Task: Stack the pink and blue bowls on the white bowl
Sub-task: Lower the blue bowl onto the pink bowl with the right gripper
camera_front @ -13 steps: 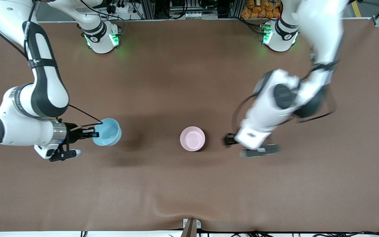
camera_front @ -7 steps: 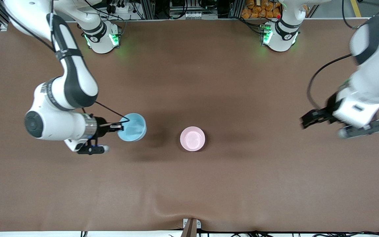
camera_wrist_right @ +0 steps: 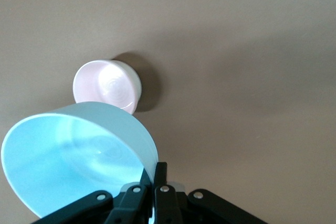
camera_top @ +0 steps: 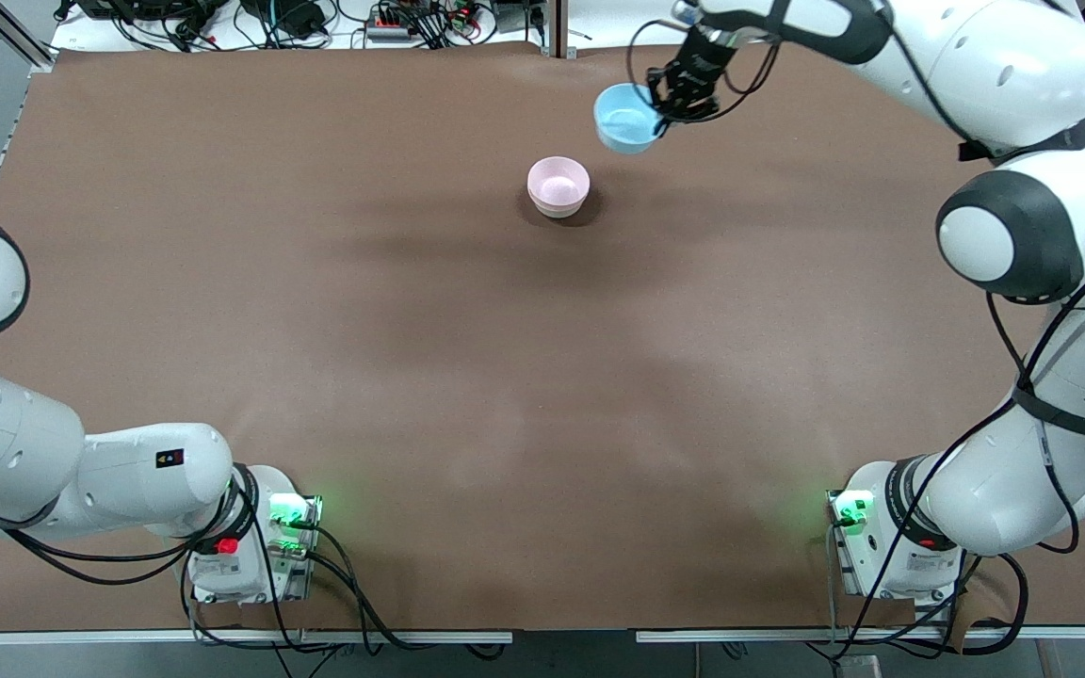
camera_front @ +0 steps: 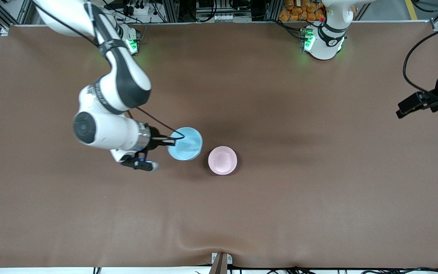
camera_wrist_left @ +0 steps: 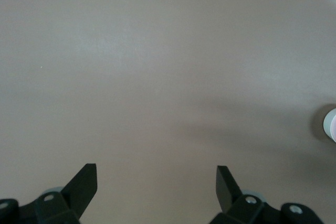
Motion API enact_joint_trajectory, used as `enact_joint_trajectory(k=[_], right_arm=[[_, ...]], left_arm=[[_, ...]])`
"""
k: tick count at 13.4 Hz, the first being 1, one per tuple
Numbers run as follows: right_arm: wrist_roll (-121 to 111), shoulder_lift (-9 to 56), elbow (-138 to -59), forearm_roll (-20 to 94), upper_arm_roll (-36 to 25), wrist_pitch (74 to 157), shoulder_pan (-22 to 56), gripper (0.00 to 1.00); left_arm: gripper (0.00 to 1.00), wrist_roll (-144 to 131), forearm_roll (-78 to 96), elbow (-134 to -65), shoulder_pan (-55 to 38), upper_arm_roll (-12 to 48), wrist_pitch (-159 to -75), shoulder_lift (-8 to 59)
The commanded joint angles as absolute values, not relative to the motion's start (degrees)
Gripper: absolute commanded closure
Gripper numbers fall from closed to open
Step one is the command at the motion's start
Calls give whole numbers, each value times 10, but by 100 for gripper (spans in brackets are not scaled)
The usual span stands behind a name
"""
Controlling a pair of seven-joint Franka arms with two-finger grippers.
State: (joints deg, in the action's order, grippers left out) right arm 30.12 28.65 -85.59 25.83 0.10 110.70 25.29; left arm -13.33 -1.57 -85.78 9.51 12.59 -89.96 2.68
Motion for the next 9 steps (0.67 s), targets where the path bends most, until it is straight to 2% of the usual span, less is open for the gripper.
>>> enact_joint_trajectory(k=[1, 9], right_arm=[[371, 310, -838, 272, -6, 1146, 293, 100], [429, 373, -838, 284, -6, 1234, 336, 100]], left_arm=[[0, -137, -12, -876, 95, 138, -888, -5], [0, -127, 9, -874, 94, 145, -847, -18]])
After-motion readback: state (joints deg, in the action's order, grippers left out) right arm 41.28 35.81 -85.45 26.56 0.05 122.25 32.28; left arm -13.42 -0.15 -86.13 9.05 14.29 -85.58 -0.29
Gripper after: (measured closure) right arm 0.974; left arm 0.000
